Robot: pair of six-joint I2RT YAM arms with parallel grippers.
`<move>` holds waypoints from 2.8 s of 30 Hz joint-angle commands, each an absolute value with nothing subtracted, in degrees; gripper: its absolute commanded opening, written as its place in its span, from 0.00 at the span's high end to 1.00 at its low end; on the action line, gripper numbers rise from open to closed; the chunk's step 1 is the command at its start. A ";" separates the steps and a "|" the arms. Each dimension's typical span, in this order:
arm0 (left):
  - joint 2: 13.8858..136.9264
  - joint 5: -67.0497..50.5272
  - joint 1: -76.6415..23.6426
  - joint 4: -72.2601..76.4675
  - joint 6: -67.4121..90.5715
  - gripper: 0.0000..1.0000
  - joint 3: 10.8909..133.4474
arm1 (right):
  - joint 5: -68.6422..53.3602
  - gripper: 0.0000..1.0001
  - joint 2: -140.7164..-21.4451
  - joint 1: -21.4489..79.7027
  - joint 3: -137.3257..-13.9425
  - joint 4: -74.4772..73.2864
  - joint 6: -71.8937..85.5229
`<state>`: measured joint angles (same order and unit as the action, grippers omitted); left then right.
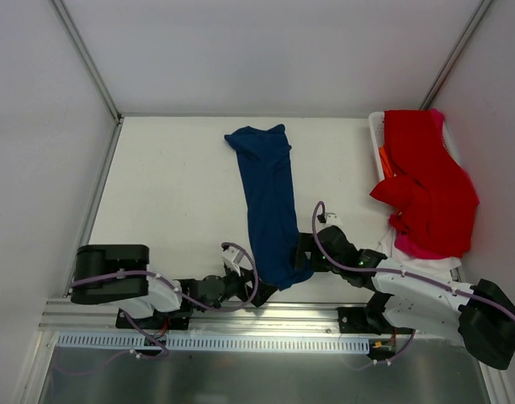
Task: Fold and stack the t-shirts
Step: Rotate the tshirt 90 degrees, then grab the bottom of the folded rectangular tshirt with both arms
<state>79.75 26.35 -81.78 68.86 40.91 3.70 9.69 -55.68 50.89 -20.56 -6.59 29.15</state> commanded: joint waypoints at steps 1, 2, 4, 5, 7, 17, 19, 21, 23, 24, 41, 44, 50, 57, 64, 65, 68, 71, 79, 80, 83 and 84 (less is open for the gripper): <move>89.27 22.15 -81.12 92.70 48.33 0.01 -2.47 | 10.46 0.01 -56.60 51.07 -21.00 -5.80 29.88; 94.08 21.54 -81.12 95.07 49.30 0.01 -0.72 | 10.46 0.01 -56.43 51.15 -21.09 -5.80 29.88; 98.50 20.13 -81.12 96.15 51.84 0.01 0.69 | 10.46 0.01 -55.90 51.15 -21.18 -6.32 29.88; 99.05 20.13 -81.21 96.07 52.20 0.01 1.83 | 10.63 0.01 -55.46 51.15 -21.27 -6.76 29.80; 96.70 24.15 -81.65 92.75 54.30 0.01 1.32 | 11.42 0.01 -54.67 51.07 -21.53 -8.34 29.71; 75.23 39.73 -84.64 46.58 55.72 0.01 7.38 | 12.92 0.02 -55.36 51.15 -22.59 -8.18 29.01; 77.50 39.38 -84.64 48.68 55.99 0.01 7.56 | 12.48 0.08 -56.42 51.24 -22.94 -7.30 28.57; 80.14 38.15 -84.64 50.26 56.25 0.01 7.56 | 11.87 0.18 -57.82 51.15 -23.29 -6.51 28.39; 81.38 37.44 -84.64 51.59 56.25 0.01 8.26 | 11.69 0.32 -58.62 51.15 -23.38 -6.07 28.21; 81.73 37.27 -84.64 51.50 56.16 0.01 8.44 | 11.60 0.37 -58.88 51.15 -23.38 -5.54 28.21; 86.92 35.42 -83.23 53.00 54.67 0.22 12.30 | 10.11 1.00 -64.77 51.15 -23.56 -2.46 29.00; 86.75 35.24 -83.14 51.25 53.88 0.48 13.44 | 9.76 1.00 -64.69 51.41 -23.29 -2.29 29.44; 85.43 35.07 -83.14 48.70 54.49 0.93 13.27 | 13.26 1.00 -63.28 55.45 -22.50 -3.95 33.39; 80.52 29.79 -85.16 40.71 52.21 1.00 14.94 | 27.92 1.00 -58.89 70.36 -22.67 -15.36 48.58; 70.95 37.61 -96.40 16.81 57.73 1.00 20.65 | 39.37 1.00 -64.49 88.84 -32.40 -35.40 68.27; 70.06 38.23 -97.29 11.74 58.79 1.00 21.79 | 39.90 1.00 -65.90 90.08 -34.00 -37.16 71.25; 65.75 39.81 -99.75 5.47 62.83 1.00 22.33 | 42.09 1.00 -71.53 93.77 -40.41 -44.45 75.30; 60.48 41.65 -101.51 1.60 64.07 1.00 22.24 | 44.73 1.00 -75.22 94.57 -45.77 -51.13 76.90; 51.33 49.47 -101.95 -6.94 63.37 1.00 22.67 | 50.89 1.00 -73.74 93.35 -50.36 -54.40 74.27; 50.98 50.18 -101.87 -7.38 62.85 1.00 22.85 | 51.15 0.99 -73.39 92.99 -50.97 -54.84 73.75; 50.19 53.17 -101.69 -8.44 61.62 1.00 23.73 | 51.76 0.99 -73.04 91.59 -52.20 -55.28 71.81; 50.01 54.22 -101.25 -8.70 61.09 1.00 24.17 | 51.85 1.00 -73.04 90.80 -52.56 -55.37 71.02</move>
<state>51.03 48.29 -101.30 -5.52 62.52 21.37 47.99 -74.74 92.20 -49.71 -51.62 72.69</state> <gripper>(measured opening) 0.012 0.028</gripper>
